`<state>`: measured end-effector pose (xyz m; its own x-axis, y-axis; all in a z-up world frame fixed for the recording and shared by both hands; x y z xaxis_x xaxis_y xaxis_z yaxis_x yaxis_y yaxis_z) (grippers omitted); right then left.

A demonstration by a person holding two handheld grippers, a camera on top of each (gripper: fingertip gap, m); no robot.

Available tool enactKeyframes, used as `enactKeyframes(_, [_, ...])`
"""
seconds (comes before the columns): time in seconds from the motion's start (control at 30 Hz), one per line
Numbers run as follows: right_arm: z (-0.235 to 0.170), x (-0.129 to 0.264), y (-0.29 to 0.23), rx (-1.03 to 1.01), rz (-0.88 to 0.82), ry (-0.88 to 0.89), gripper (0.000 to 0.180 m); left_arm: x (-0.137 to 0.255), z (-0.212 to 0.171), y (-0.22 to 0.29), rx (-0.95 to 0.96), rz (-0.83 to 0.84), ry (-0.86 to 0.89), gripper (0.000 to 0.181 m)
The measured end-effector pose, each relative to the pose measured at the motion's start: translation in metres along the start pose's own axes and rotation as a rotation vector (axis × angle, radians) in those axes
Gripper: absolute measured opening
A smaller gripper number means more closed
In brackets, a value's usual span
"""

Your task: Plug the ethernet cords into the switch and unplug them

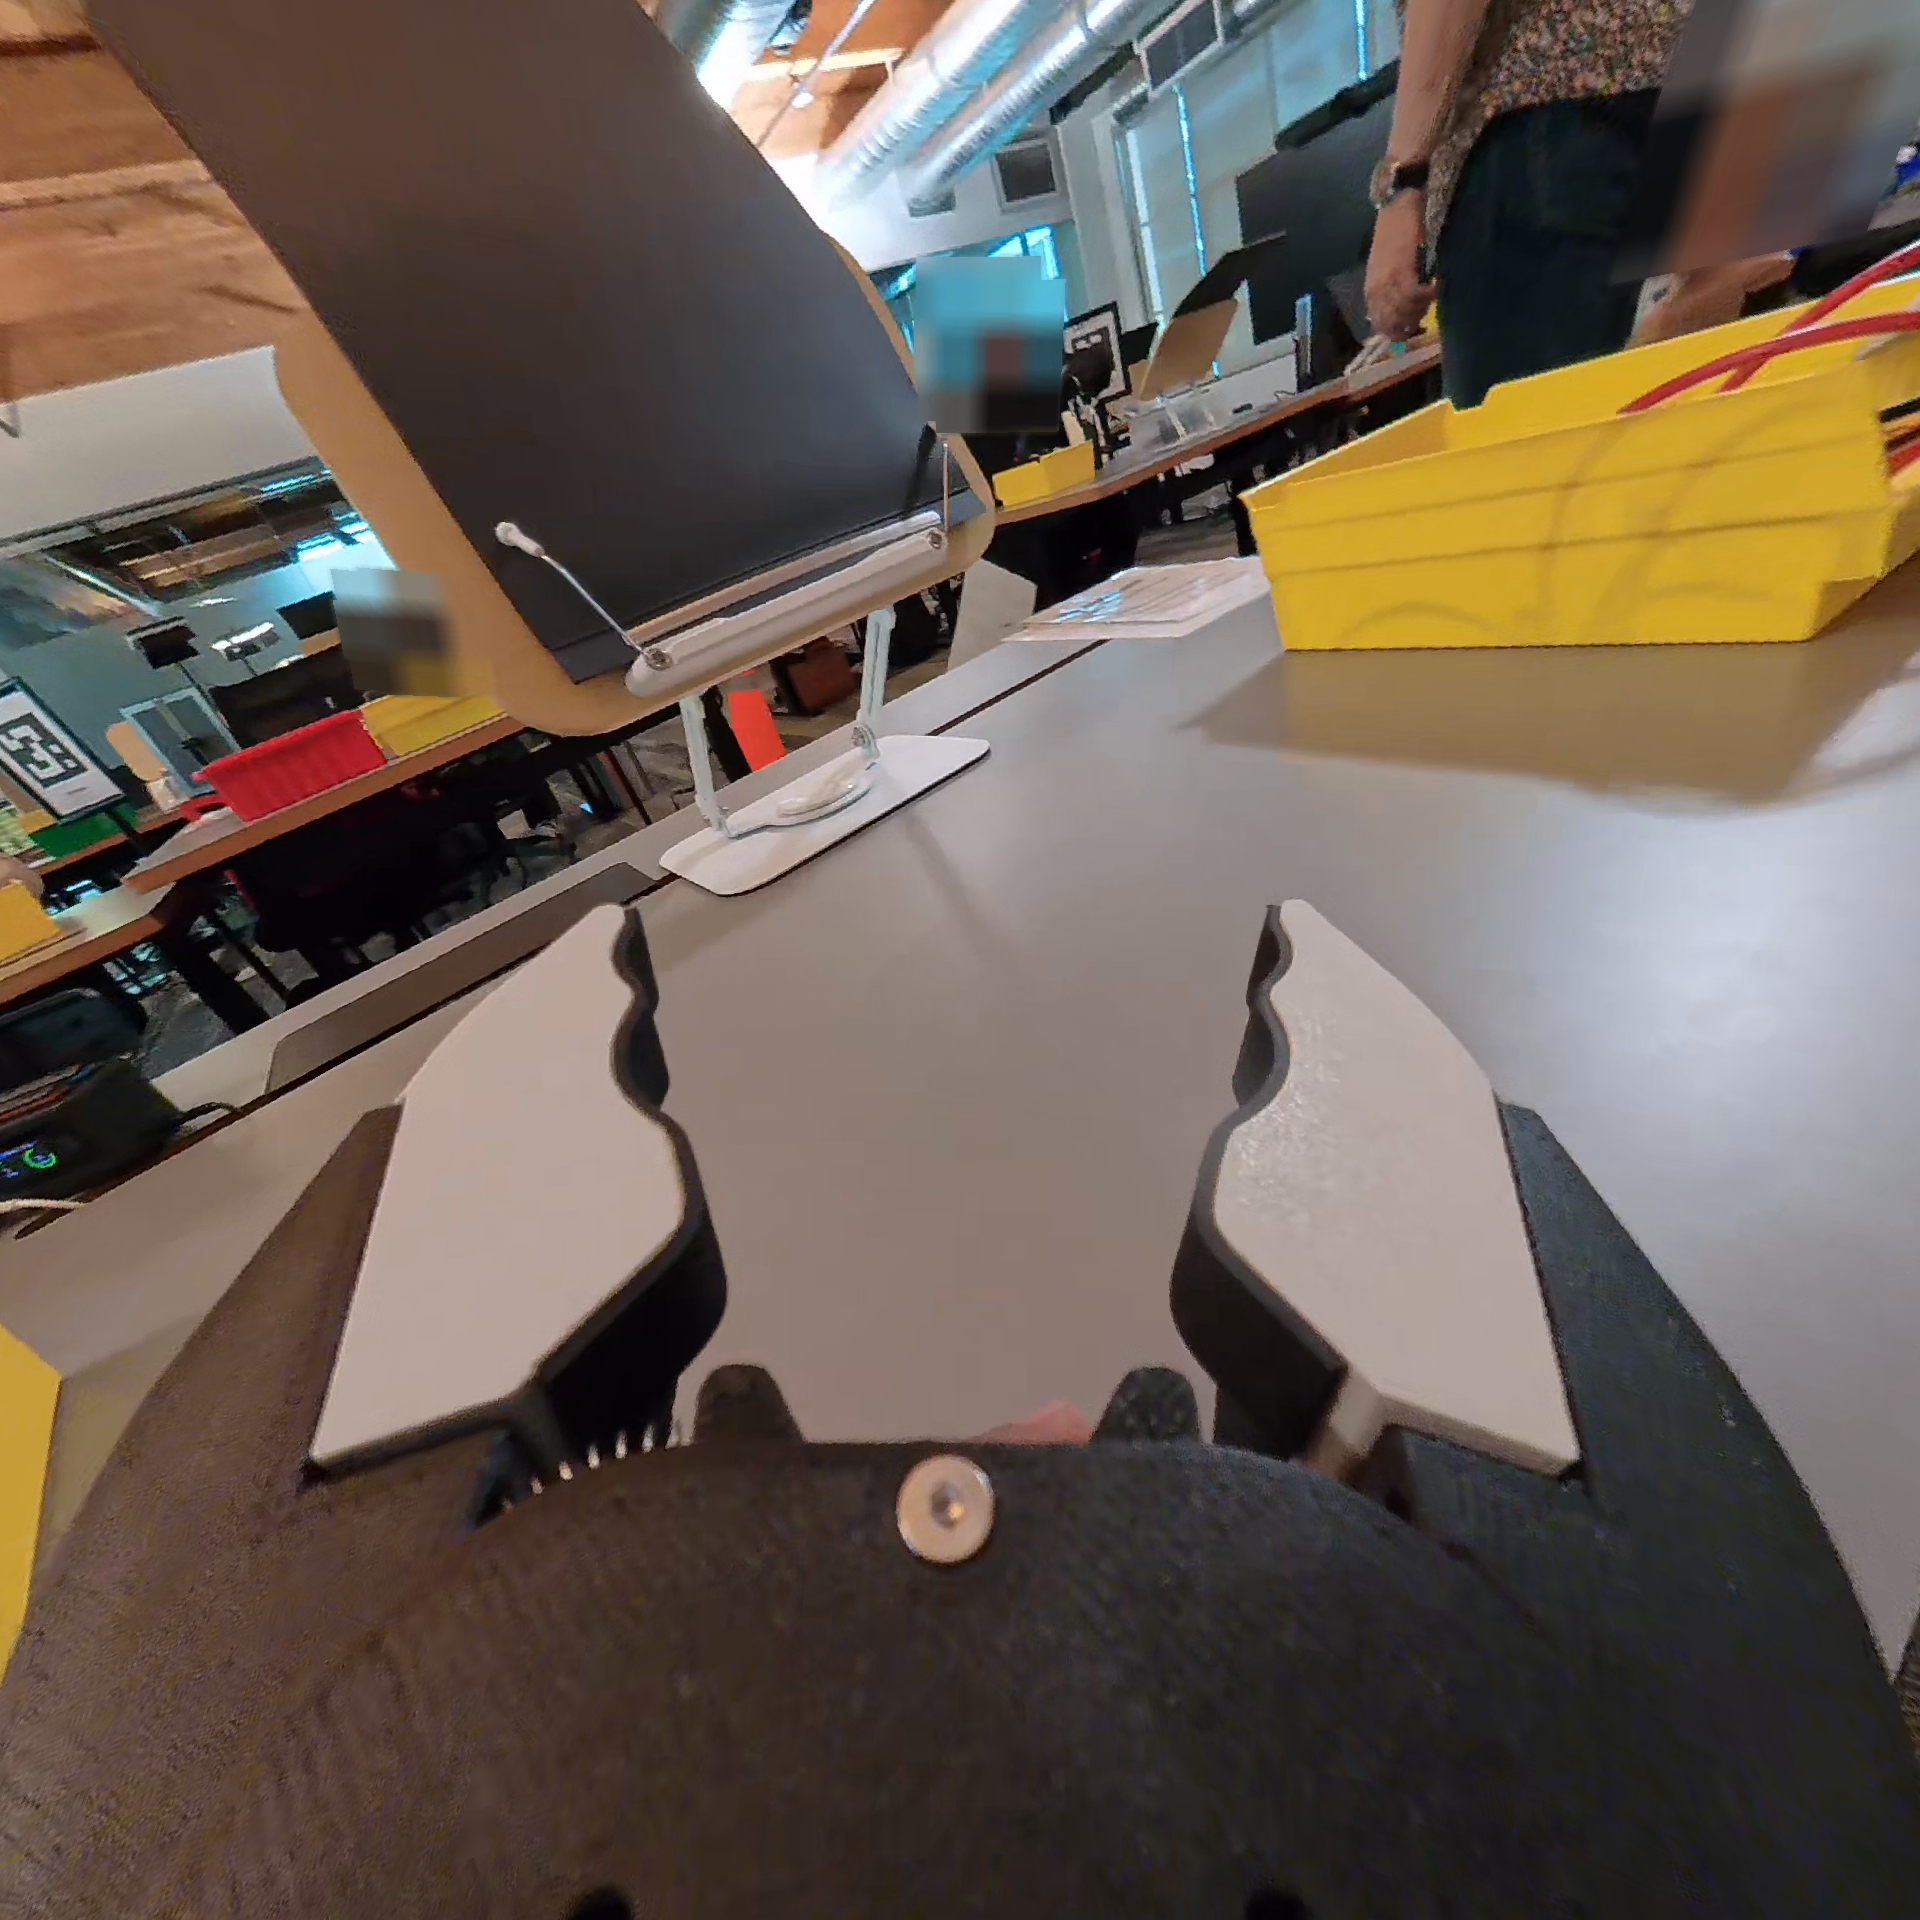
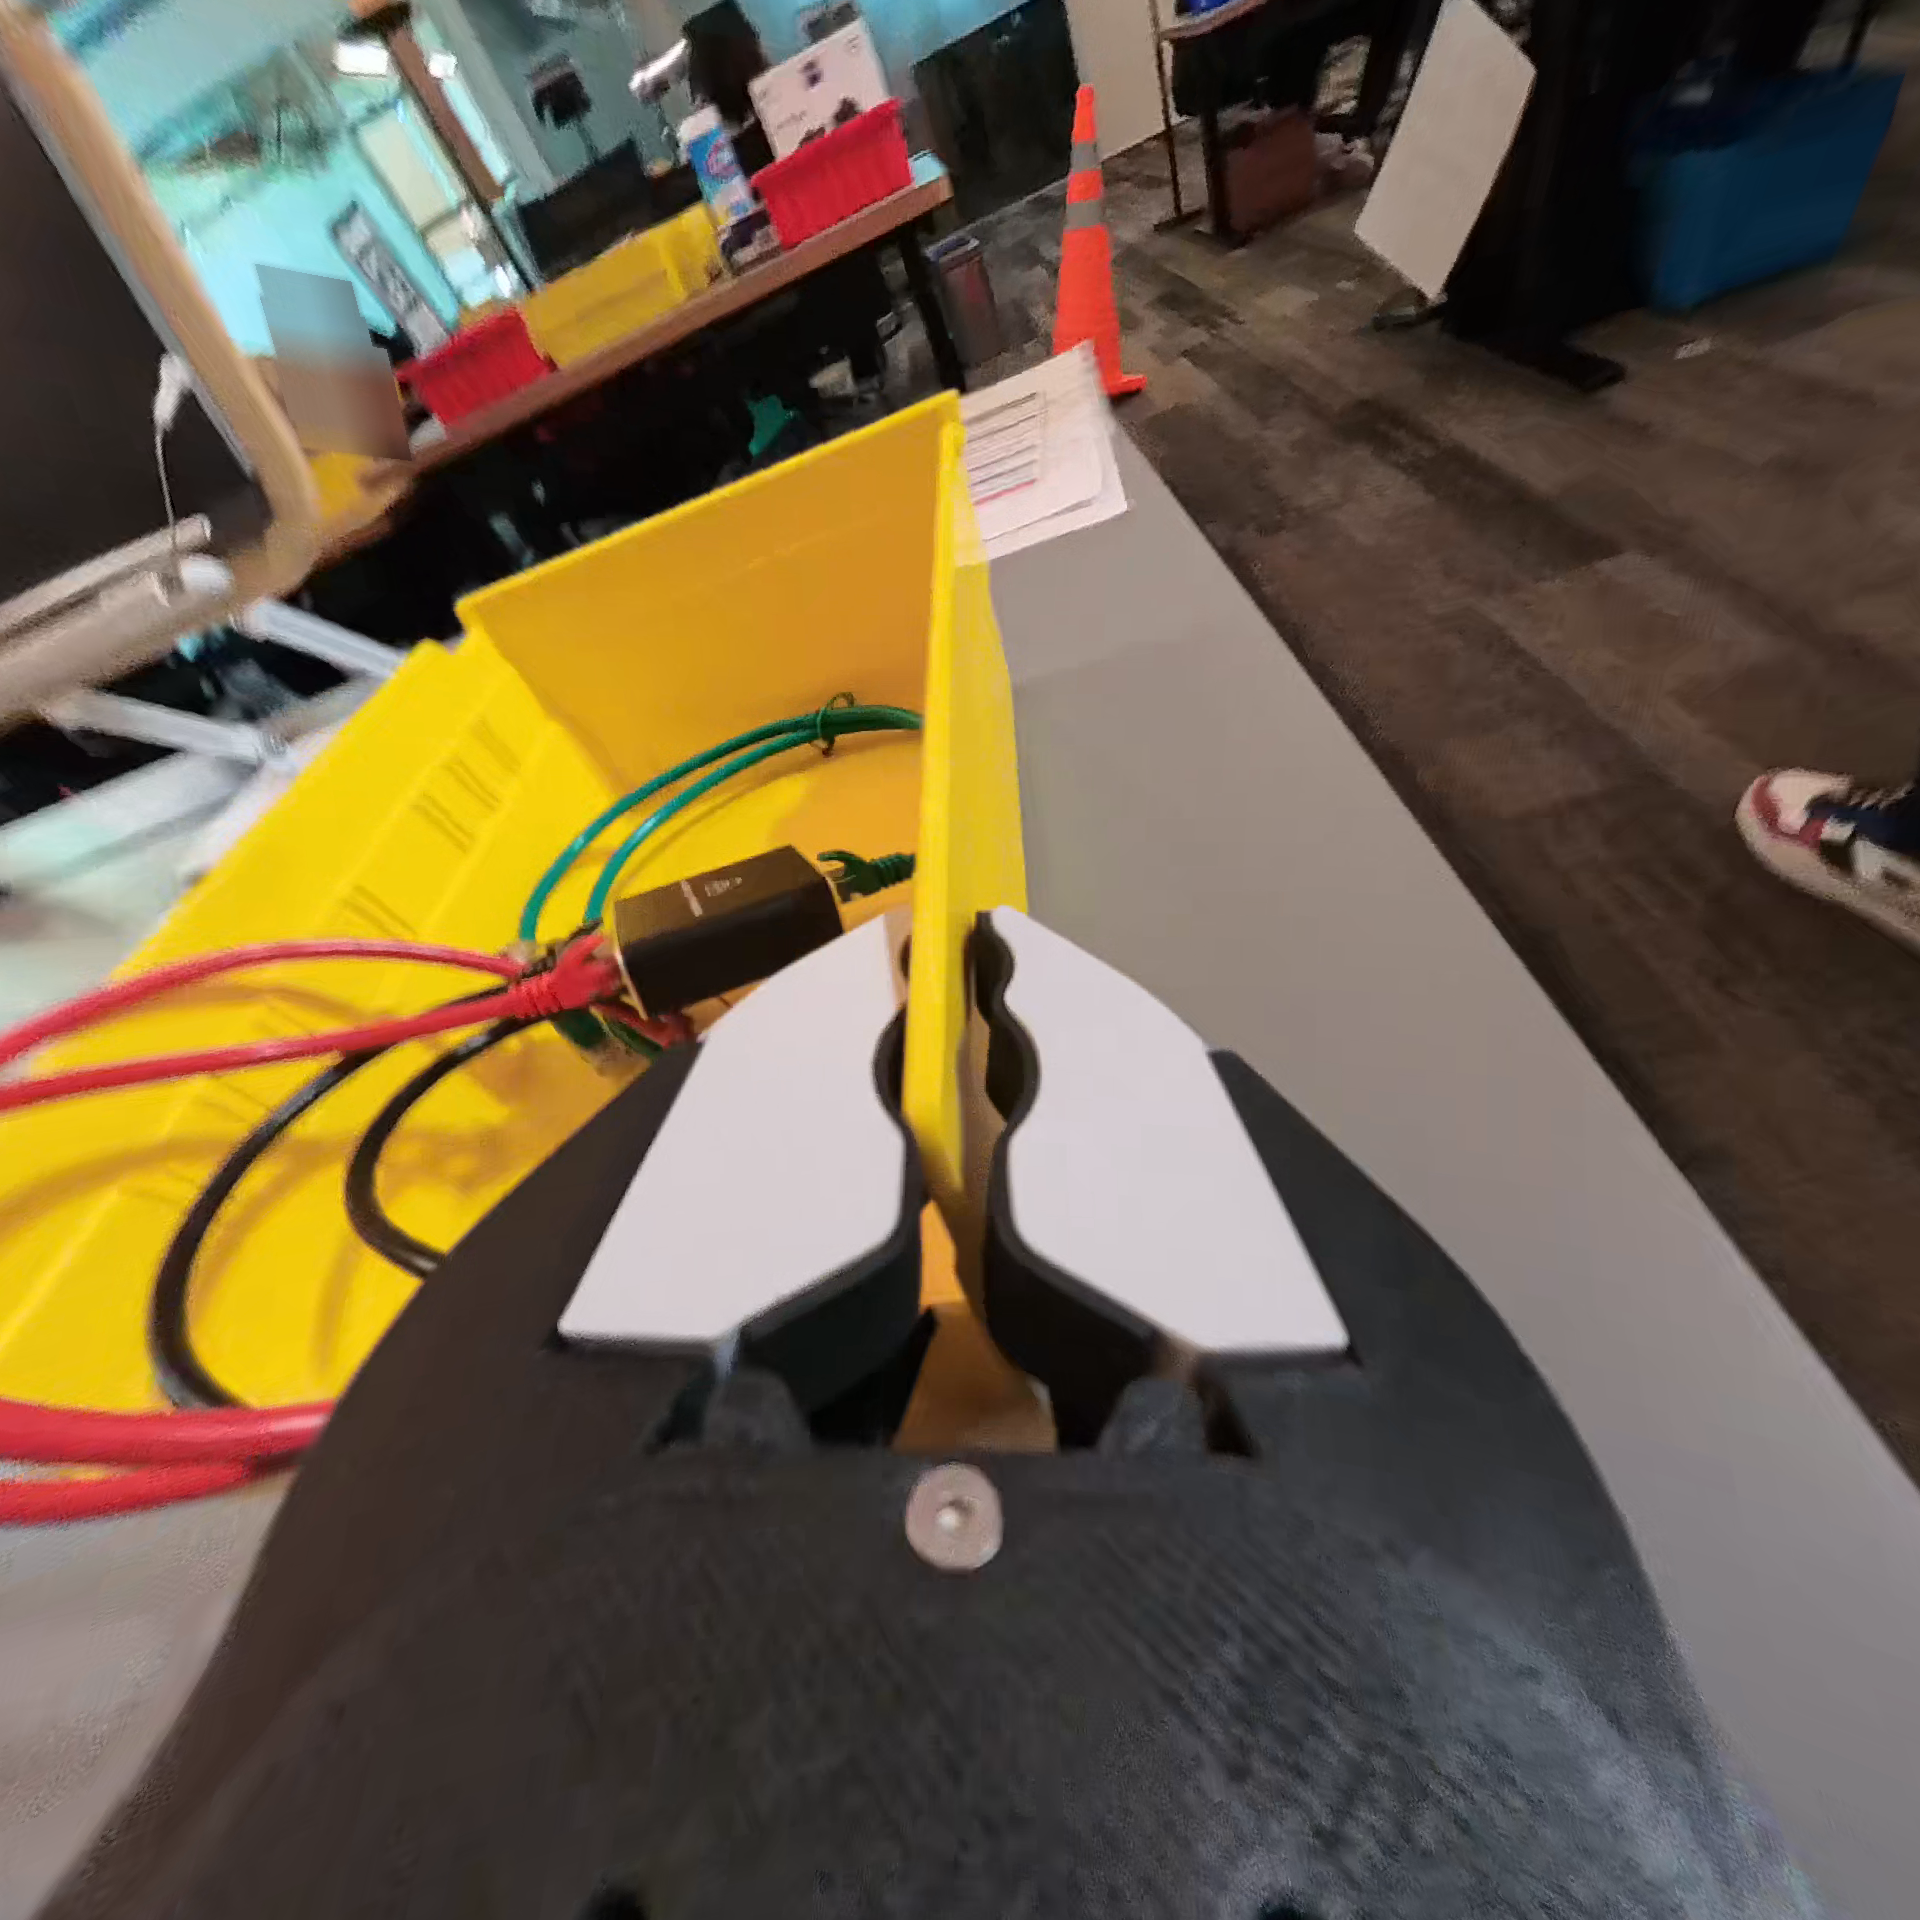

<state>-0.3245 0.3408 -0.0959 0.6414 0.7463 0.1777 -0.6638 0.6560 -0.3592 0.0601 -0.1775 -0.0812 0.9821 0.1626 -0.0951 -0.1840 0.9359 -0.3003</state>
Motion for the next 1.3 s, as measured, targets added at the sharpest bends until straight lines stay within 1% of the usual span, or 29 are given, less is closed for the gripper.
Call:
enactKeyframes(0.17, [-0.007, -0.008, -0.024, 0.056, 0.113, -0.059, 0.007, -0.004, 0.0, -0.002, 0.019, -0.019, -0.001, 0.108])
enactKeyframes(0.27, [-0.008, -0.012, -0.03, 0.067, 0.125, -0.039, 0.005, -0.005, -0.001, -0.007, 0.054, -0.019, 0.001, 0.107])
enactKeyframes(0.3, [-0.007, -0.013, -0.032, 0.071, 0.126, -0.021, 0.008, -0.005, -0.001, -0.008, 0.063, -0.019, 0.004, 0.107])
enactKeyframes(0.37, [-0.006, -0.017, -0.033, 0.062, 0.138, -0.016, 0.028, -0.006, -0.001, -0.01, 0.071, -0.019, 0.006, 0.106])
enactKeyframes(0.4, [-0.007, -0.02, -0.033, 0.05, 0.144, -0.036, 0.033, -0.006, -0.002, -0.011, 0.071, -0.018, 0.005, 0.106])
enactKeyframes(0.43, [-0.009, -0.024, -0.032, 0.036, 0.148, -0.068, 0.035, -0.007, -0.002, -0.011, 0.07, -0.015, 0.002, 0.107])
enactKeyframes(0.47, [-0.011, -0.028, -0.032, 0.02, 0.15, -0.099, 0.033, -0.007, -0.002, -0.012, 0.067, -0.011, -0.002, 0.107])
enactKeyframes(0.5, [-0.013, -0.03, -0.032, 0.004, 0.146, -0.118, 0.024, -0.007, -0.003, -0.013, 0.06, 0.004, -0.012, 0.107])
enactKeyframes(0.57, [-0.013, -0.032, -0.03, -0.009, 0.107, -0.119, 0.012, -0.007, -0.005, -0.021, 0.041, 0.063, -0.037, 0.107])
enactKeyframes(0.6, [-0.013, -0.032, -0.03, -0.013, 0.103, -0.119, 0.009, -0.006, -0.005, -0.027, 0.039, 0.105, -0.062, 0.104])
enactKeyframes(0.7, [-0.013, -0.031, -0.029, -0.022, 0.113, -0.119, 0.009, 0.001, -0.003, -0.053, 0.074, 0.273, -0.117, 0.101])
enactKeyframes(0.77, [-0.014, -0.031, -0.03, -0.022, 0.114, -0.119, 0.009, 0.009, 0.0, -0.077, 0.103, 0.406, -0.112, 0.106])
enactKeyframes(0.83, [-0.014, -0.03, -0.03, -0.026, 0.116, -0.118, 0.008, 0.019, 0.0, -0.101, 0.114, 0.534, -0.103, 0.116])
enactKeyframes(0.9, [-0.014, -0.03, -0.03, -0.029, 0.119, -0.117, 0.008, 0.028, -0.006, -0.123, 0.125, 0.63, -0.121, 0.121])
enactKeyframes(1.0, [-0.015, -0.03, -0.031, -0.026, 0.125, -0.119, 0.009, 0.037, -0.026, -0.143, 0.216, 0.688, -0.185, 0.122])
enactKeyframes(1.1, [-0.016, -0.03, -0.034, -0.019, 0.143, -0.126, 0.008, 0.038, -0.043, -0.154, 0.305, 0.702, -0.246, 0.121])
enactKeyframes(1.2, [-0.018, -0.029, -0.039, -0.012, 0.167, -0.136, 0.008, 0.036, -0.048, -0.163, 0.302, 0.714, -0.262, 0.116])
enactKeyframes(1.27, [-0.02, -0.027, -0.044, -0.006, 0.188, -0.145, 0.008, 0.034, -0.051, -0.168, 0.292, 0.718, -0.271, 0.108])
enactKeyframes(1.3, [-0.022, -0.026, -0.047, -0.003, 0.2, -0.15, 0.008, 0.032, -0.053, -0.172, 0.295, 0.721, -0.286, 0.107])
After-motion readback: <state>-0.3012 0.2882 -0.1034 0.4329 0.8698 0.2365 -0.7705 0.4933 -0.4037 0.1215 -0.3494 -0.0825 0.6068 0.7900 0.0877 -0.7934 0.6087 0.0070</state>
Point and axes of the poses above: each gripper's, where its closed fingertips meet, x back along the fingers, z out of its top, y = z × x across the jaws, the point moved 7 cm from there along x, back along the fingers, and after that the axes turned 12 degrees about z, right-handed, at the moved point
